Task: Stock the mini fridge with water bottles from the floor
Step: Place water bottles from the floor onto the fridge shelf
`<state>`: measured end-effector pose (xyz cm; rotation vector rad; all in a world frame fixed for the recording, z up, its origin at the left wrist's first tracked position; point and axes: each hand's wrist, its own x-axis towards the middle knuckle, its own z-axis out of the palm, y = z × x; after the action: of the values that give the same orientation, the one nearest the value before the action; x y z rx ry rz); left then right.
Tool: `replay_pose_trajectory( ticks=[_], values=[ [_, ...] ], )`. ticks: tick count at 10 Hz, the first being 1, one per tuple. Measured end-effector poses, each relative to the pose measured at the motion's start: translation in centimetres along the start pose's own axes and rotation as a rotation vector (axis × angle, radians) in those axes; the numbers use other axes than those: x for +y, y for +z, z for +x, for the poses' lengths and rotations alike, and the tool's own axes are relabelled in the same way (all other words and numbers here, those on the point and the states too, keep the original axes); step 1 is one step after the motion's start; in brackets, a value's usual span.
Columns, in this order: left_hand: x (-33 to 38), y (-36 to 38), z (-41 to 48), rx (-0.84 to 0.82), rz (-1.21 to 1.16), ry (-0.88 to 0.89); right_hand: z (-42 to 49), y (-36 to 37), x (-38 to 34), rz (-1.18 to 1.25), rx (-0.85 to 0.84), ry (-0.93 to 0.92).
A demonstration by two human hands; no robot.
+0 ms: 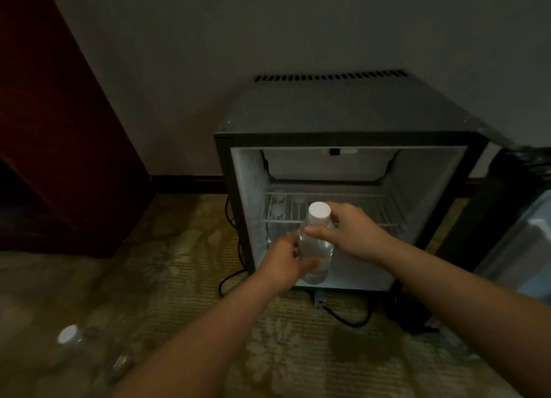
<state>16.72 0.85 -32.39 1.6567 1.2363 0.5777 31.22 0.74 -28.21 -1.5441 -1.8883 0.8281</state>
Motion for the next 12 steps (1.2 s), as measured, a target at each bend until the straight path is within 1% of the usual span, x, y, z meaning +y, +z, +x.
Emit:
replay_pose_trajectory(
  ticks=[1,2,3,4,6,7,8,9,10,11,12],
  values=[
    [-2.7,1.7,2.4,0.006,0.049,-0.095,1.2,1.8,3.6,0.039,0.046,0.061],
    [-4.8,3.2,4.2,0.038,0.044,-0.167,2.4,3.6,6.4,0.067,0.068,0.128],
    [-6.9,4.1,5.8,0.018,0.015,-0.219,3.5,5.4,9.0,0.064,0.084,0.222],
    [-9.0,4.8,6.9,-0.002,-0.024,-0.234,4.5,6.9,11.0,-0.001,0.061,0.314],
    [-11.9,6.2,8.5,0.023,-0.143,-0.298,6.5,9.4,13.4,0.114,0.075,0.376],
    [-12.6,6.2,9.1,0.031,-0.162,-0.310,8.2,10.6,14.3,0.146,0.125,0.435],
    [-13.1,6.1,10.2,0.058,-0.263,-0.345,9.9,11.2,14.7,0.114,0.121,0.477],
    [-13.6,6.3,11.3,0.078,-0.284,-0.386,11.3,11.8,15.1,0.120,0.127,0.489],
    [-14.0,6.3,12.4,0.099,-0.390,-0.416,11.7,12.2,15.1,0.236,0.195,0.490],
    [-13.9,6.2,13.4,0.116,-0.375,-0.442,12.0,12.2,14.9,0.348,0.232,0.424],
    [-14.3,6.0,14.4,0.113,-0.376,-0.454,12.8,12.3,14.5,0.316,0.222,0.411]
  ],
)
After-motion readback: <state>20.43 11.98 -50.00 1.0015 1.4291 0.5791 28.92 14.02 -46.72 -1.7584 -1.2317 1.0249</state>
